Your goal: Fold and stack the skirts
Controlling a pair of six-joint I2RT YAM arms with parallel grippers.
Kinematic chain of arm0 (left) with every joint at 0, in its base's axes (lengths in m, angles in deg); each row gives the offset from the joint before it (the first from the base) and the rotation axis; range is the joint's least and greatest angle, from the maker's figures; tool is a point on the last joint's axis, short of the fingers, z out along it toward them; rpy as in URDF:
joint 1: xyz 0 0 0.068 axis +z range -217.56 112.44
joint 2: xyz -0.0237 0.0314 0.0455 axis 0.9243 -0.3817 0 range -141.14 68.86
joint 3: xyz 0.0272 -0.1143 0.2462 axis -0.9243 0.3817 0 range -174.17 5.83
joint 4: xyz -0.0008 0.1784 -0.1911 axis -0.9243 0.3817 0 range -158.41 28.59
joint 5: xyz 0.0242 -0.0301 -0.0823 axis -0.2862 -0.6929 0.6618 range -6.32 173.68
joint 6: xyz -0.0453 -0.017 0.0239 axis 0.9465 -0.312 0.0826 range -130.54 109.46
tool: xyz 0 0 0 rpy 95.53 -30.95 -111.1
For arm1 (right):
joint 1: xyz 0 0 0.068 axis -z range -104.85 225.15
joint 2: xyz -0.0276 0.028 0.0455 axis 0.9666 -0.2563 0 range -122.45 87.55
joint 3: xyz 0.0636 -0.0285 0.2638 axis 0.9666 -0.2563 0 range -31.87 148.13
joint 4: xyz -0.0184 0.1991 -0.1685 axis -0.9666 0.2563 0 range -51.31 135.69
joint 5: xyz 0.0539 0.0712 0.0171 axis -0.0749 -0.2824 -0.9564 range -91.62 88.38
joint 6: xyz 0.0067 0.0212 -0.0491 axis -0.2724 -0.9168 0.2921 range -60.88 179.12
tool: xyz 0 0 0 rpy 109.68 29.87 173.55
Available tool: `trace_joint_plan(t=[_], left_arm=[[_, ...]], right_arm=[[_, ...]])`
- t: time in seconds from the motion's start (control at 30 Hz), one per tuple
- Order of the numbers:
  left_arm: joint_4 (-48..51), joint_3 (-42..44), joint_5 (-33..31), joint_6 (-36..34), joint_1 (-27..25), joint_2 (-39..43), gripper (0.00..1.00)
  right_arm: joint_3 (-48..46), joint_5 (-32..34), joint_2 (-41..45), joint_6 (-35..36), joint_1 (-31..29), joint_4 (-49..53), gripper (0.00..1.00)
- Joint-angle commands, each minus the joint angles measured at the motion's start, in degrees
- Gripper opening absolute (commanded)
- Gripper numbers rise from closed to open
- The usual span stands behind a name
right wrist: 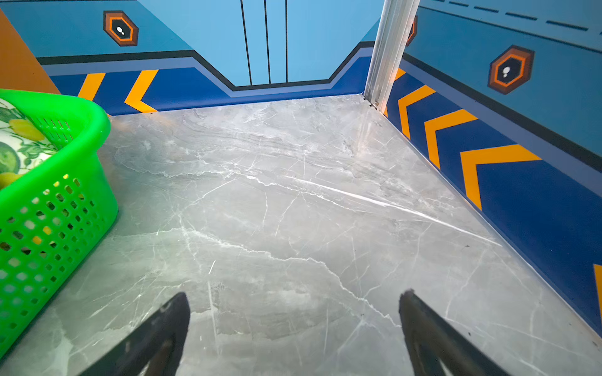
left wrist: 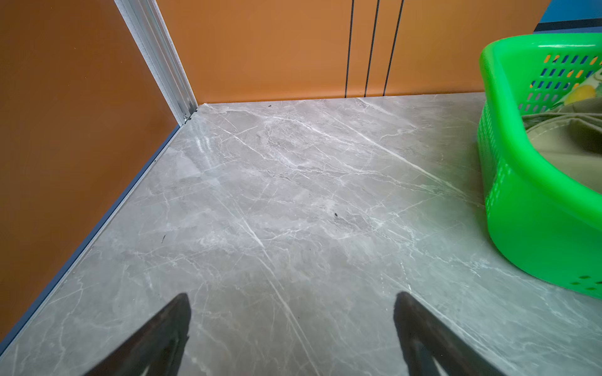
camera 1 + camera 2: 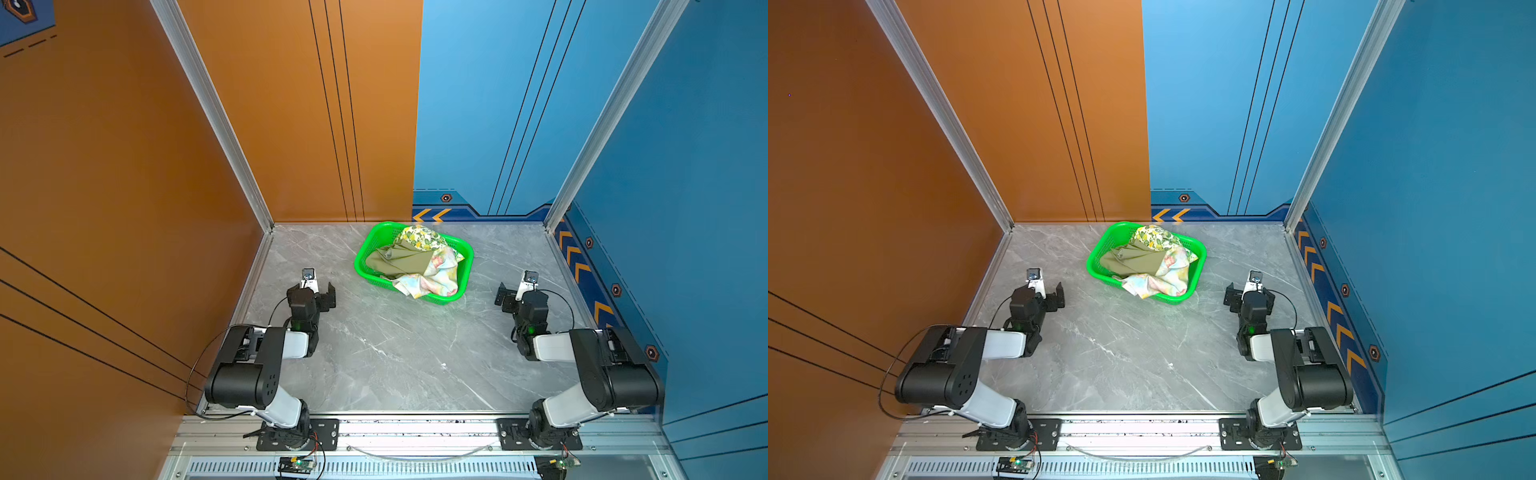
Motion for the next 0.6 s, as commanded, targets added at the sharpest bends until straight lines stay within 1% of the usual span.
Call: trace_joint_plan(t=[0.0,0.57], left_arm=[[0.5,0.6,0.6,0.9,0.2,-0.3,0.98],[0.5,0.6,-0.2,0.5,-0.3,-0.4,0.98]], right_arm=[[0.7,0.0,-0.4,0.3,-0.1,0.5,1.00],[0.7,0.0,-0.4,0.3,-0.1,0.5,1.00]])
